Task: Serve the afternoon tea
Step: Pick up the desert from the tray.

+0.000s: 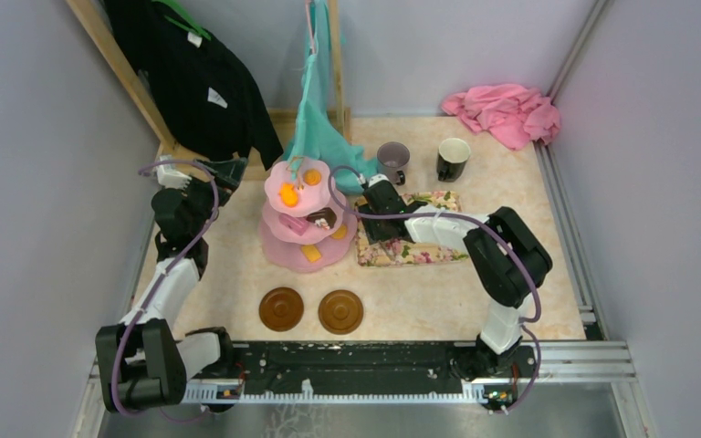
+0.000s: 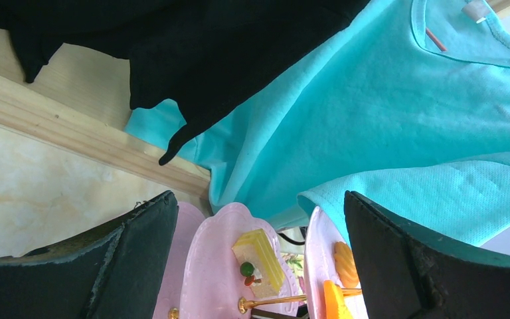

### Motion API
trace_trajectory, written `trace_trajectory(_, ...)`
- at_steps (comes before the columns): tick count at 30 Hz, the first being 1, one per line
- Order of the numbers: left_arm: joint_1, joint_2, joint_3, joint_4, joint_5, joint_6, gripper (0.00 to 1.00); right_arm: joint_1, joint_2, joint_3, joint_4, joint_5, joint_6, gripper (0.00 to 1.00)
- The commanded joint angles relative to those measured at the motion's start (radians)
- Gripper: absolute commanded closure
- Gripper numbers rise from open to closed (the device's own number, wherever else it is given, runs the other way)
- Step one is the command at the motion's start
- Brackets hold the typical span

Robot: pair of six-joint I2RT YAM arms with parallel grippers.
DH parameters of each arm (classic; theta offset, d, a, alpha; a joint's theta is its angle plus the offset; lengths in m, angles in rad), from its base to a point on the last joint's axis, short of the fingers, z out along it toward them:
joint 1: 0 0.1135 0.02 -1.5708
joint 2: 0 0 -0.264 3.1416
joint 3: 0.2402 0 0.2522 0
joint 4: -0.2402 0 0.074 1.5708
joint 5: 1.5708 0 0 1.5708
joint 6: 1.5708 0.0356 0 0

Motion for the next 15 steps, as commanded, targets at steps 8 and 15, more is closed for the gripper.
trace_trajectory(8,-0.002,0.004,-0.007,0.015,-0.002,0.016,0.01,-0.017,0.031,0.009,0.008,-0.010,0.001,0.44)
trace_trajectory(15,-0.001,0.008,-0.009,0.020,0.004,0.013,0.01,-0.038,0.023,-0.066,0.074,-0.026,0.017,0.45)
